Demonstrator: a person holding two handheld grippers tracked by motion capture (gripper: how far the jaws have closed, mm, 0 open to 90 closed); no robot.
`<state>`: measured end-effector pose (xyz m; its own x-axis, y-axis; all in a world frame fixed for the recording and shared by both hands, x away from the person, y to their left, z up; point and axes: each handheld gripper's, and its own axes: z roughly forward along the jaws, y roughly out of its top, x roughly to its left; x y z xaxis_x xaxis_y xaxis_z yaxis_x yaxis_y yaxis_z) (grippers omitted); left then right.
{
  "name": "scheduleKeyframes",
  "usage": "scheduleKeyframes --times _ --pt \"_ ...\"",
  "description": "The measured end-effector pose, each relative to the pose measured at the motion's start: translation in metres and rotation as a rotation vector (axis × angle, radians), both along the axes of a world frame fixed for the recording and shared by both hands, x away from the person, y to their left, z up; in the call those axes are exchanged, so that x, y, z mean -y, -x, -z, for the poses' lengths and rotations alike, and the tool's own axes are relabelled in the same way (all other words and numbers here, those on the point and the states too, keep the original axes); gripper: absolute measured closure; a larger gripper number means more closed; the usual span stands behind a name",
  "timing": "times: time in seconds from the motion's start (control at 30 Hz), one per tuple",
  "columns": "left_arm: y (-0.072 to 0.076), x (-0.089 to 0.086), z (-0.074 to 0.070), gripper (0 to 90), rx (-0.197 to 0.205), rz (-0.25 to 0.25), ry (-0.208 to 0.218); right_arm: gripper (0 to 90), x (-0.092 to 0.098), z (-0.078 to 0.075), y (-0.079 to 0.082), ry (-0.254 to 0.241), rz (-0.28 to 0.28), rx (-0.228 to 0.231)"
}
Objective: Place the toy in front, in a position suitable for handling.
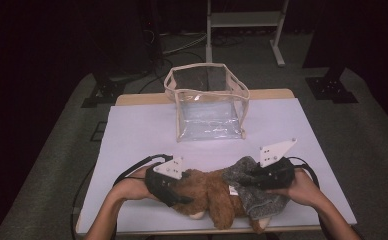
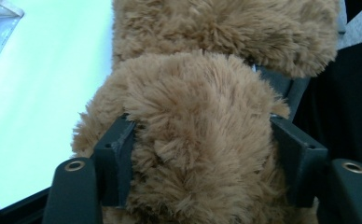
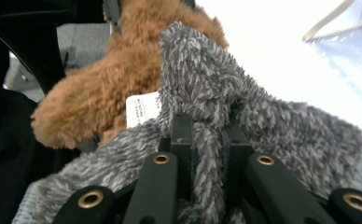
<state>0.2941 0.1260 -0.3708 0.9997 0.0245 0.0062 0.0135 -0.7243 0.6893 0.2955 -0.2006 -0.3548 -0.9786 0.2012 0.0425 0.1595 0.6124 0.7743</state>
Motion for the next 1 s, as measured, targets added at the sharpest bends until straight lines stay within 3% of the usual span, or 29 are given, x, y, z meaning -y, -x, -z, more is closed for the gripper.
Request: scheduleKeyframes --times 0.1,0.2,0.37,0.53,0.63,0.7,0.83,1.0 --pt "0.0 0.001 0.001 33.6 -0.002 -0.003 0.003 78.7 -0.01 -0.008 0.0 -0.013 -0.011 0.026" --pt "0.001 -0.001 0.002 33.8 0.003 -0.009 0.007 78.7 -0.021 -0.005 0.004 0.018 -0.043 0.037" --pt "0.002 -0.003 0.004 33.7 0.005 -0.026 0.035 78.7 0.006 0.002 0.012 0.019 -0.015 0.01" --pt "0.003 -0.002 0.004 33.7 0.006 -0.034 0.046 78.6 0.048 0.011 0.018 0.044 0.08 -0.031" --pt "0.002 0.001 0.003 33.6 0.008 -0.038 0.033 78.5 0.051 0.007 0.017 -0.004 0.091 -0.024" --pt "0.002 0.001 0.003 33.6 0.006 -0.042 0.028 78.5 0.043 0.003 0.017 -0.036 0.065 -0.017" --pt "0.001 0.0 0.003 33.6 0.005 -0.048 0.033 78.3 0.034 0.003 0.021 -0.023 0.021 -0.002" --pt "0.003 -0.002 0.005 33.6 0.004 -0.052 0.054 78.4 0.061 0.018 0.03 -0.039 0.071 -0.051"
